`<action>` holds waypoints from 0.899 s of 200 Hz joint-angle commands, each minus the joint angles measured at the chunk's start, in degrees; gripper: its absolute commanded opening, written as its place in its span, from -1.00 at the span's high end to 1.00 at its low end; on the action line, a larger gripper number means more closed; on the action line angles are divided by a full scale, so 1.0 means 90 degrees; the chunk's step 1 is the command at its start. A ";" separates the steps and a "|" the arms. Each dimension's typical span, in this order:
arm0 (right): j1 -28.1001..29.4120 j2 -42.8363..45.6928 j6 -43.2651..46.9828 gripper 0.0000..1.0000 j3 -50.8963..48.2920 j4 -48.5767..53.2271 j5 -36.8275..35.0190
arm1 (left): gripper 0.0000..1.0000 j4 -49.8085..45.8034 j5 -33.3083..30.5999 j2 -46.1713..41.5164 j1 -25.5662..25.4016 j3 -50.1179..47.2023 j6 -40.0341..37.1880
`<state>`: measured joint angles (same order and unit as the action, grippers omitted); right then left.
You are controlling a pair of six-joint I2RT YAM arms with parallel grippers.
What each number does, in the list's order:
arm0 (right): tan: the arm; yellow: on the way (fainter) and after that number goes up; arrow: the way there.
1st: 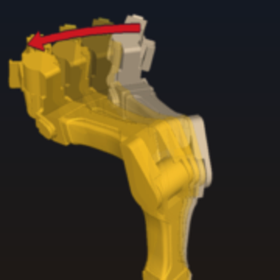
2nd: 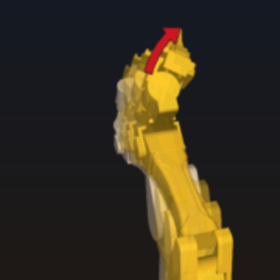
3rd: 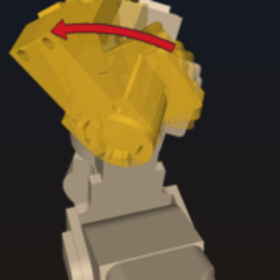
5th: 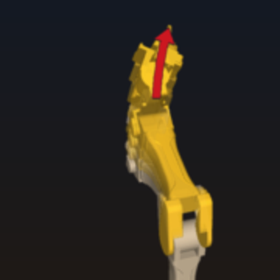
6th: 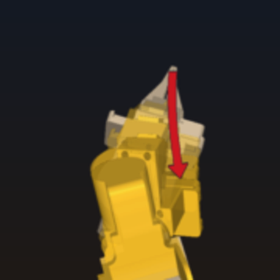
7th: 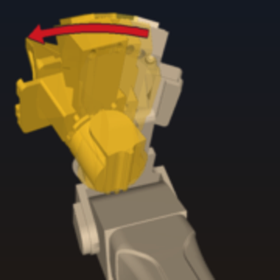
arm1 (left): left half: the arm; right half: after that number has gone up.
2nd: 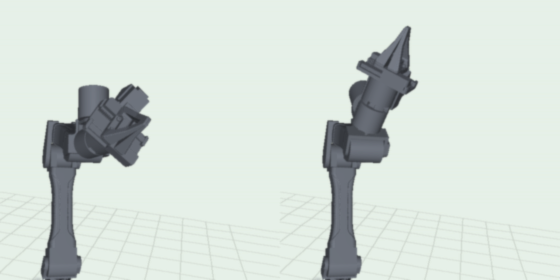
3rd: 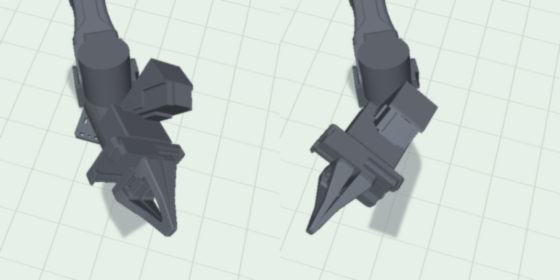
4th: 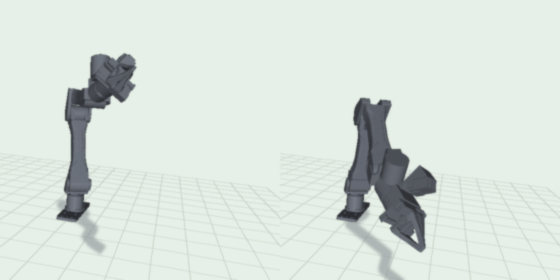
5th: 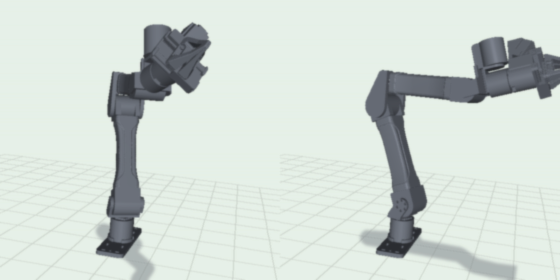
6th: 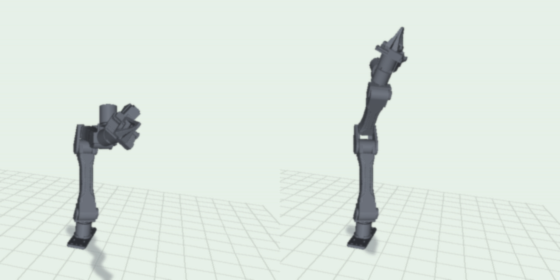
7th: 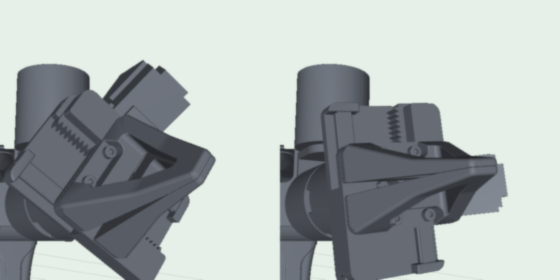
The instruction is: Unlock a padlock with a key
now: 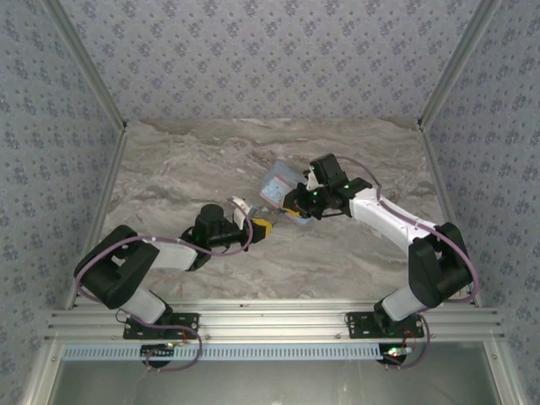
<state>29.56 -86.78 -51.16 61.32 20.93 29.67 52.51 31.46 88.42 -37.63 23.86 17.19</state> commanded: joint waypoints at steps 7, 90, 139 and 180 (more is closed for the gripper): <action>-0.0072 0.0164 -0.0262 1.00 0.0042 -0.0359 0.0324 | 1.00 0.1057 -0.0095 0.0321 0.0003 0.0162 0.0207; -0.0064 0.0188 -0.0264 1.00 0.0023 -0.0334 0.0285 | 1.00 0.1597 -0.0224 0.0705 0.0065 0.0403 0.0521; -0.0069 0.0228 -0.0253 1.00 0.0023 -0.0310 0.0241 | 1.00 0.1796 -0.0224 0.0980 0.0089 0.0431 0.0633; -0.0081 0.0227 -0.0196 1.00 0.0042 -0.0294 0.0150 | 1.00 0.2070 -0.0197 0.1092 0.0101 0.0275 0.0741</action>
<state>28.99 -86.78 -53.41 60.99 20.03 30.26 67.72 29.78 97.27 -37.12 26.74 22.65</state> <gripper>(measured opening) 0.172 0.054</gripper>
